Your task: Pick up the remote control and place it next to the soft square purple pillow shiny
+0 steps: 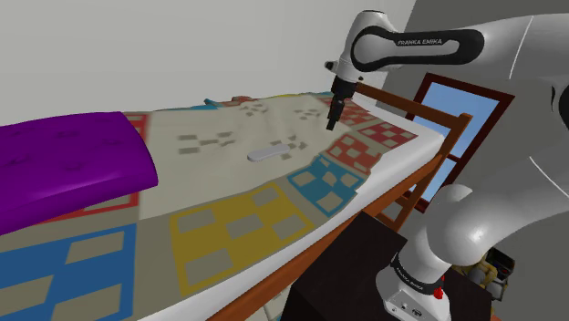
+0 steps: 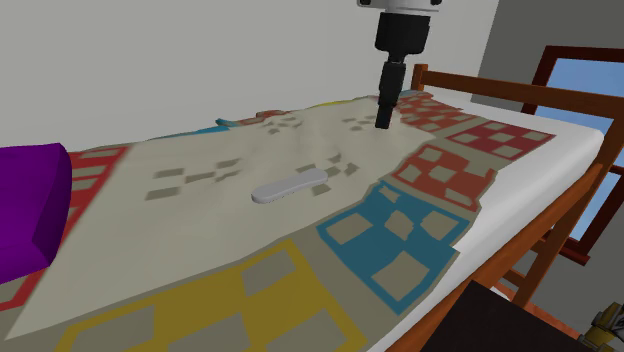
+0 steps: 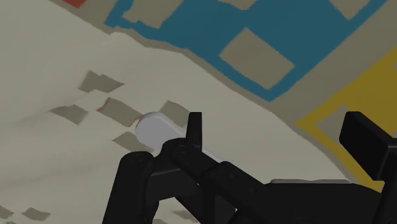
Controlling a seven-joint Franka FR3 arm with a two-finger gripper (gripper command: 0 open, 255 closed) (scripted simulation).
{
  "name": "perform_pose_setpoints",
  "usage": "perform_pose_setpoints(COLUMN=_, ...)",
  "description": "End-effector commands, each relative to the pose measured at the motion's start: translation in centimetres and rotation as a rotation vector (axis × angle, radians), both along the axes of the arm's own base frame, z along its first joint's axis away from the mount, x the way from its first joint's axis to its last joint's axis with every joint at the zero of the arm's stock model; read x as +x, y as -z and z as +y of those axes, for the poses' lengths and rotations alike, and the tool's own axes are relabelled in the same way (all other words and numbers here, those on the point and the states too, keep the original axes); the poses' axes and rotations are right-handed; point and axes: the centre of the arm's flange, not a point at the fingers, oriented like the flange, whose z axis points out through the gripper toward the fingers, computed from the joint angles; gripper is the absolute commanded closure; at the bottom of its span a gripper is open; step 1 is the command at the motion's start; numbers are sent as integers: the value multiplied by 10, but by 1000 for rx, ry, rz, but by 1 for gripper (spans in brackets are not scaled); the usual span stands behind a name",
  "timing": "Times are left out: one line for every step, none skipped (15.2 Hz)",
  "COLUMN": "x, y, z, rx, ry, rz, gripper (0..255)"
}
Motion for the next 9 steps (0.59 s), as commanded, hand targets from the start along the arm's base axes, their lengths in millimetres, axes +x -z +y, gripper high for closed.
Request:
perform_pose_setpoints(x=21, y=18, z=-4, rx=-8, ry=-82, rz=5, gripper=0)
perform_pose_setpoints(x=32, y=25, z=-5, rx=-11, ry=-120, rz=8, gripper=0)
perform_pose_setpoints(x=44, y=33, z=-6, rx=-15, ry=-158, rz=11, gripper=0)
perform_pose_setpoints(x=55, y=41, z=-6, rx=-18, ry=-196, rz=14, gripper=0)
perform_pose_setpoints(x=66, y=48, z=-6, rx=-21, ry=-234, rz=17, gripper=0)
perform_pose_setpoints(x=77, y=56, z=-5, rx=-24, ry=-273, rz=19, gripper=0)
perform_pose_setpoints(x=88, y=64, z=-5, rx=-28, ry=-311, rz=22, gripper=0)
perform_pose_setpoints(x=100, y=72, z=-3, rx=-31, ry=-349, rz=25, gripper=0)
perform_pose_setpoints(x=110, y=80, z=-1, rx=-34, ry=-387, rz=28, gripper=0)
